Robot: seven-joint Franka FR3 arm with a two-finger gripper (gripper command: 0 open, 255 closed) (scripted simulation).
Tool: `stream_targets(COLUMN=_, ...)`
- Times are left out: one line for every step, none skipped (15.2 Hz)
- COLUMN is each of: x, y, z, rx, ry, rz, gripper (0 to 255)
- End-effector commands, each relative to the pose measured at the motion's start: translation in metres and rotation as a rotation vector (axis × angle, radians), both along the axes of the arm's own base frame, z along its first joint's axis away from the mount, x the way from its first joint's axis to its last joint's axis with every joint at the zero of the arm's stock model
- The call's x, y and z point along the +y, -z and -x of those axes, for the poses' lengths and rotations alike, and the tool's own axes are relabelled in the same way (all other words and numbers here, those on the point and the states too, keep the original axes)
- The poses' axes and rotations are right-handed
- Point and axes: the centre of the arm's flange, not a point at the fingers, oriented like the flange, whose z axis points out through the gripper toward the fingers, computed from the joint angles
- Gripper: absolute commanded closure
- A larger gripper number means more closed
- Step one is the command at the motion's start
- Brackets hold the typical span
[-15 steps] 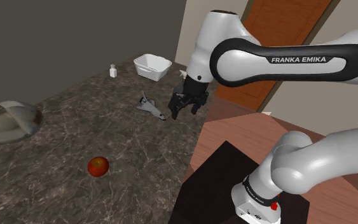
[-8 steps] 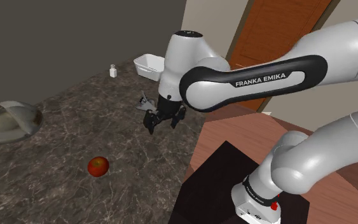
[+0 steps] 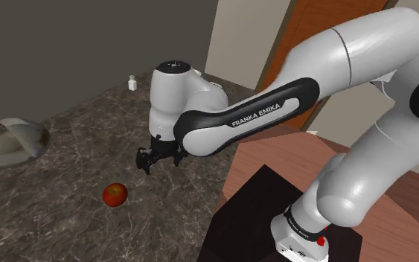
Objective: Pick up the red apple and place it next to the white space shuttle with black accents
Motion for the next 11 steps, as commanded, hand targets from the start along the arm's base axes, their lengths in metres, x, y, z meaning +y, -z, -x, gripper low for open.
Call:
stream_targets(x=0.021, y=0.016, z=-0.009, rx=-0.001, ry=0.012, rz=0.007, gripper=0)
stream_targets(x=0.031, y=0.024, z=-0.013, rx=-0.001, ry=0.017, rz=0.011, gripper=0)
stream_targets(x=0.041, y=0.032, z=-0.018, rx=-0.001, ry=0.022, rz=0.015, gripper=0)
stream_targets(x=0.051, y=0.040, z=-0.023, rx=-0.001, ry=0.027, rz=0.018, gripper=0)
stream_targets(x=0.061, y=0.048, z=-0.028, rx=-0.001, ry=0.033, rz=0.022, gripper=0)
stream_targets(x=0.071, y=0.056, z=-0.033, rx=-0.001, ry=0.038, rz=0.026, gripper=0)
stream_targets(x=0.081, y=0.064, z=-0.038, rx=-0.002, ry=0.043, rz=0.030, gripper=0)
stream_targets(x=0.090, y=0.072, z=-0.043, rx=-0.002, ry=0.048, rz=0.034, gripper=0)
stream_targets(x=0.100, y=0.080, z=-0.048, rx=-0.002, ry=0.053, rz=0.037, gripper=0)
stream_targets(x=0.110, y=0.088, z=-0.053, rx=-0.002, ry=0.058, rz=0.041, gripper=0)
stream_targets(x=0.119, y=0.096, z=-0.058, rx=-0.002, ry=0.063, rz=0.045, gripper=0)
